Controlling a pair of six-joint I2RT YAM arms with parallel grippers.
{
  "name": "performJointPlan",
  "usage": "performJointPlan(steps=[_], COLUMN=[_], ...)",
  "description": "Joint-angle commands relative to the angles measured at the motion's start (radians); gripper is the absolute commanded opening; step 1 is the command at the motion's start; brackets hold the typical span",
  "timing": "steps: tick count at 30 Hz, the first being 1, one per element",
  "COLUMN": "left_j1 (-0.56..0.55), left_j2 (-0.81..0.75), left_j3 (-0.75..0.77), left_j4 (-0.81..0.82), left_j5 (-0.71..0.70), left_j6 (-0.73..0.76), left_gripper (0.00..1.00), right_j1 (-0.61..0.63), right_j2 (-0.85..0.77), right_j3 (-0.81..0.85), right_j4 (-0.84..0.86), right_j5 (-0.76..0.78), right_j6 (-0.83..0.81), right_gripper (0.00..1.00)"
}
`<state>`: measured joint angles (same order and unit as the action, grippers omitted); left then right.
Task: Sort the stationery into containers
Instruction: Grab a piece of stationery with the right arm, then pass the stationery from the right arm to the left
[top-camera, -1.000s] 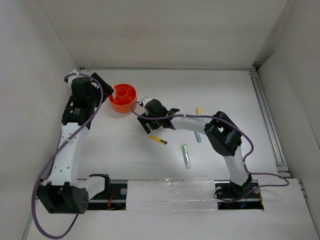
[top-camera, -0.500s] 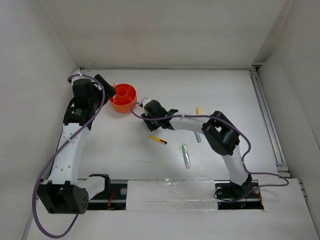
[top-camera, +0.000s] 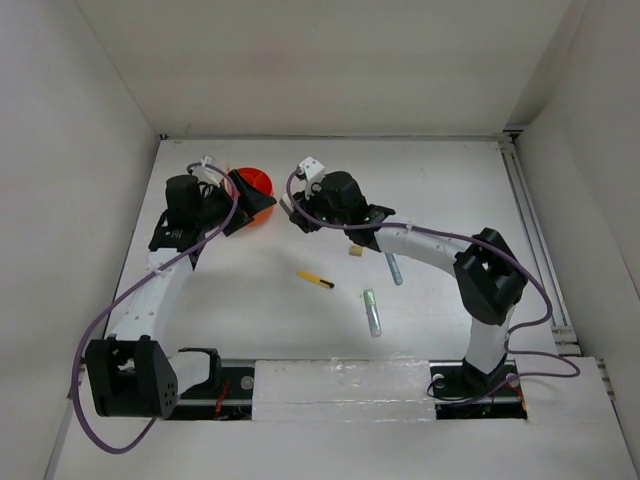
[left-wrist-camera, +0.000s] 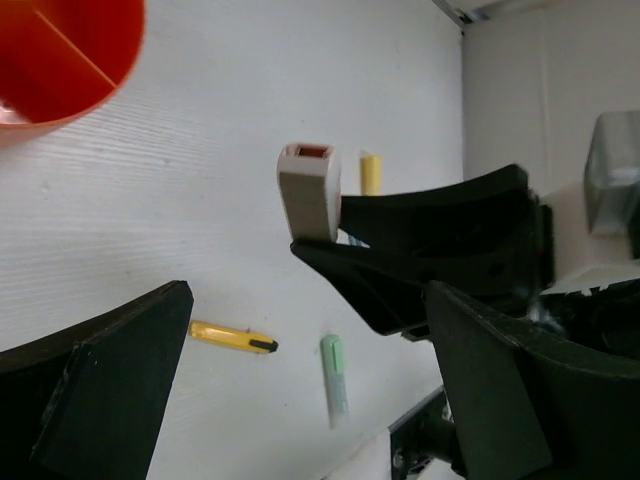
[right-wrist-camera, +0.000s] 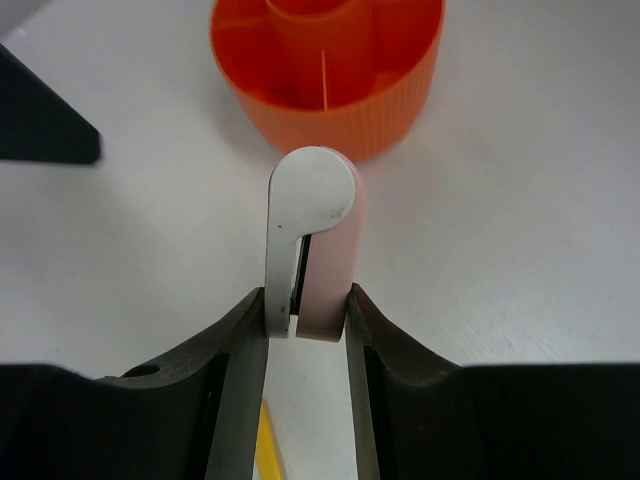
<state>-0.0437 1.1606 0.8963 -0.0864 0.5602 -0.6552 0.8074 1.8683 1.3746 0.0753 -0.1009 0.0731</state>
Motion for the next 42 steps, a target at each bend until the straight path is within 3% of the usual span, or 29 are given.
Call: performJointPlan(steps=[1,4,11,16,19,23,25,27,30,31,35,36,39,42], left_j1=[0.004,0.004,0.004,0.004,0.004,0.004,0.004,0.004,0.004,0.004,0.004,0.004,0.004,0.004], left_j2=[-0.009,0.002,-0.007,-0.007,-0.007,-0.007,-0.018,-0.027,-0.027,-0.027,0.037,0.089,0.192,0.226], left_j3=[-0.034,-0.034,-0.034,-0.025,-0.025,-0.025,-0.016,-0.016,-0.005,0.015,0.111,0.143,0.283,0.352], left_j4=[0.174,0.183,0.18,0.16,0.16,0.139,0.129,0.129,0.12,0.12,0.091,0.091,0.022,0.022], left_j5=[0.148,0.149,0.095,0.083,0.06,0.001,-0.038,-0.058,-0.092,-0.104,-0.236,-0.247,-0.258,-0.276], left_j6=[-0.041,-0.041,-0.05,-0.04,-0.04,-0.04,-0.04,-0.049,-0.049,-0.04,-0.031,-0.031,-0.009,-0.021], left_gripper=[1.0,1.0,1.0,0.88,0.78,0.49,0.47,0.35,0.04,0.0,0.0,0.0,0.0,0.0], right_j1=[-0.007,-0.016,0.018,0.027,0.036,0.055,0.055,0.064,0.073,0.073,0.073,0.073,0.049,0.007], right_j2=[-0.034,-0.034,-0.063,-0.084,-0.084,-0.084,-0.084,-0.084,-0.084,-0.075,-0.055,-0.055,-0.055,-0.066], right_j3=[0.017,0.017,0.015,-0.008,-0.008,-0.019,-0.019,-0.019,0.003,0.003,0.003,0.003,-0.017,-0.055], right_j4=[0.187,0.245,0.28,0.308,0.308,0.308,0.308,0.308,0.308,0.308,0.345,0.371,0.383,0.393], right_j5=[-0.152,-0.242,-0.253,-0.272,-0.263,-0.241,-0.241,-0.241,-0.252,-0.252,-0.289,-0.301,-0.31,-0.319], right_j6=[0.039,0.077,0.086,0.096,0.096,0.087,0.086,0.086,0.068,0.068,0.059,0.059,0.068,0.068], right_gripper=[0.0,0.0,0.0,0.0,0.0,0.0,0.0,0.0,0.0,0.0,0.23,0.45,0.71,0.77])
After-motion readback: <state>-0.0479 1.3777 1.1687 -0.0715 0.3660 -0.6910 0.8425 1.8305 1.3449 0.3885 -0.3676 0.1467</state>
